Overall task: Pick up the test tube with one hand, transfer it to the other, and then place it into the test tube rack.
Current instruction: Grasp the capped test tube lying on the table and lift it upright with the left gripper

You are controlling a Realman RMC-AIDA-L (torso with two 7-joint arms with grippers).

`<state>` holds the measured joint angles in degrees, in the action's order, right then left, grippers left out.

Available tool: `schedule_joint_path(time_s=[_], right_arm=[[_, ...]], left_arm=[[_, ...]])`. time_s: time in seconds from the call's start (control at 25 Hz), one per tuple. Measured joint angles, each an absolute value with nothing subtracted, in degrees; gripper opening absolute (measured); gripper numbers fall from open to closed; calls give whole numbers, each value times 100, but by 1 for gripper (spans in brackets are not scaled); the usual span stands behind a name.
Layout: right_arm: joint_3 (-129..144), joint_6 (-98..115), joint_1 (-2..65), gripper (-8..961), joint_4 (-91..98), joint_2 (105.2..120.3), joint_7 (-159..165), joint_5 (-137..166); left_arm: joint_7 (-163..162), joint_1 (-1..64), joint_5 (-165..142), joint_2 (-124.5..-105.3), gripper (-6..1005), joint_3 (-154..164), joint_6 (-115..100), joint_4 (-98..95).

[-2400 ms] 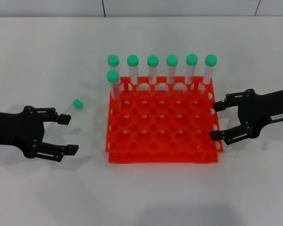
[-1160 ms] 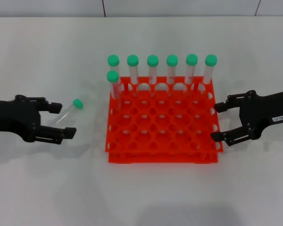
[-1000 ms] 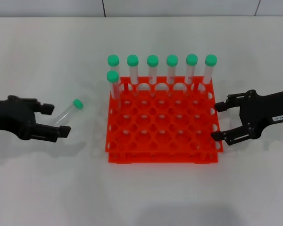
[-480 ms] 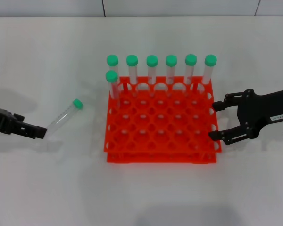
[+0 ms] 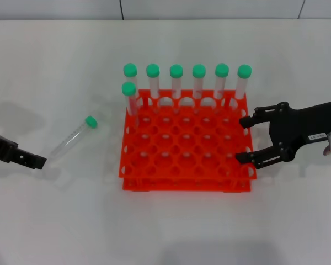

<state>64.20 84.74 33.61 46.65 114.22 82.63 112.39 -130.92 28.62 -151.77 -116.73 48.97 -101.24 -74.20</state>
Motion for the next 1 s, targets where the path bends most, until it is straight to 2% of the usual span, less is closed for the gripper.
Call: schedule_joint_path(time_s=[1.0], right_arm=[[6407,8560,3352,820,4756,11515,8216,11161]], left_arm=[[-13214,3347,-15518,-11766,876,5516,-9155,-6308]])
